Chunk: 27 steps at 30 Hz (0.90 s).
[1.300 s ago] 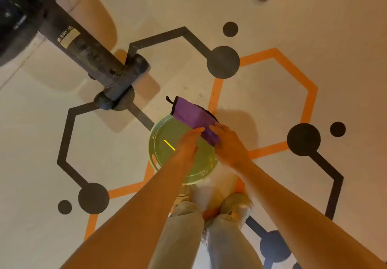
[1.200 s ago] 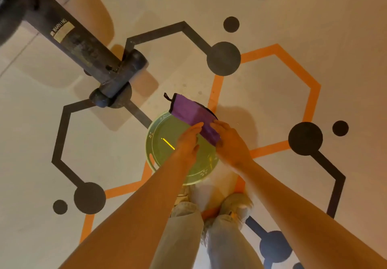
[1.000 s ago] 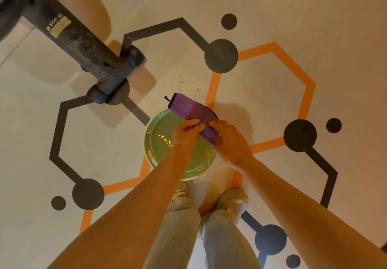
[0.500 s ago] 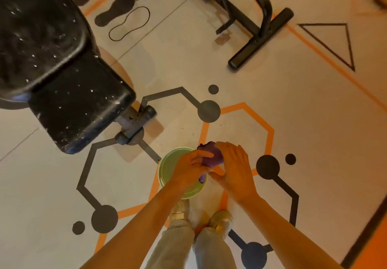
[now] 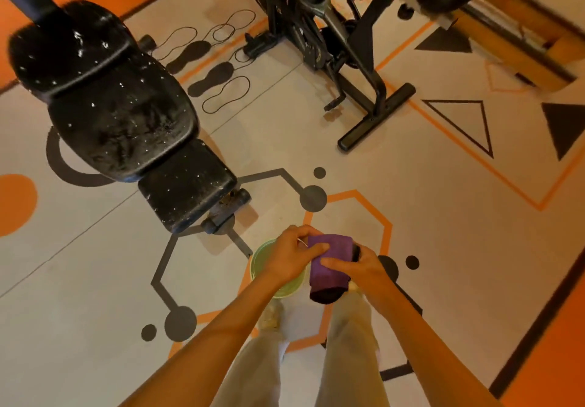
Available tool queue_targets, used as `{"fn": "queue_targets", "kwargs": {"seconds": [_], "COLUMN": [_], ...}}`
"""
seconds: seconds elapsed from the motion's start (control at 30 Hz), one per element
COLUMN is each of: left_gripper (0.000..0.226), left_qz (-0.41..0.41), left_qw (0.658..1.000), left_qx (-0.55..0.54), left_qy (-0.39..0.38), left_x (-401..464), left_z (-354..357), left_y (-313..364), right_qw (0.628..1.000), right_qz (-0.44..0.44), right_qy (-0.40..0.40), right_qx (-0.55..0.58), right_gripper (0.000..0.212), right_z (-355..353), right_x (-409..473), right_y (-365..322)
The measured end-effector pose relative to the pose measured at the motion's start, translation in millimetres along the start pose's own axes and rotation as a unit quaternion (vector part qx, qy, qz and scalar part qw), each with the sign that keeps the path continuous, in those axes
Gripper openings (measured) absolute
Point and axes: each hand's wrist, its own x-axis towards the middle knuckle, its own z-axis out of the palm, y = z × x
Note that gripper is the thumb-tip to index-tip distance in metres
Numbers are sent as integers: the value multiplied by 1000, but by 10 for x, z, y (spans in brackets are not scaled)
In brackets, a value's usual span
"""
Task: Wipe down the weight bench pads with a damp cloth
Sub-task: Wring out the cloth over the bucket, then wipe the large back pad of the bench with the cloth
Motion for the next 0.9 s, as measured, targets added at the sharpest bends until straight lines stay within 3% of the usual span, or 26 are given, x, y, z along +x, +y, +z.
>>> {"fn": "queue_targets", "kwargs": {"seconds": [0.13, 0.3, 0.5, 0.67, 0.9], "left_gripper": [17, 24, 14, 13, 26], "left_qz": [-20, -144, -294, -371, -401], "left_qw": [999, 989, 950, 917, 896], "left_qx": [20, 39, 22, -5, -75], "left_qy": [-17, 13, 100, 145, 178], "left_x": [38, 136, -89, -246, 400], "left_z": [289, 547, 543, 527, 201], "left_y": [261, 282, 45, -182, -77], "right_qw": [998, 987, 962, 940, 923], "right_qz": [55, 104, 173, 172, 70], "right_qy": [-20, 56, 72, 27, -15], "right_qx": [-15, -113, -200, -292, -378], "right_gripper": [27, 31, 37, 42, 33], "right_z": [-460, -1390, -2355, -2540, -2149], "right_x": [49, 233, 606, 1136, 2131], "right_y": [-51, 142, 53, -453, -1325]}}
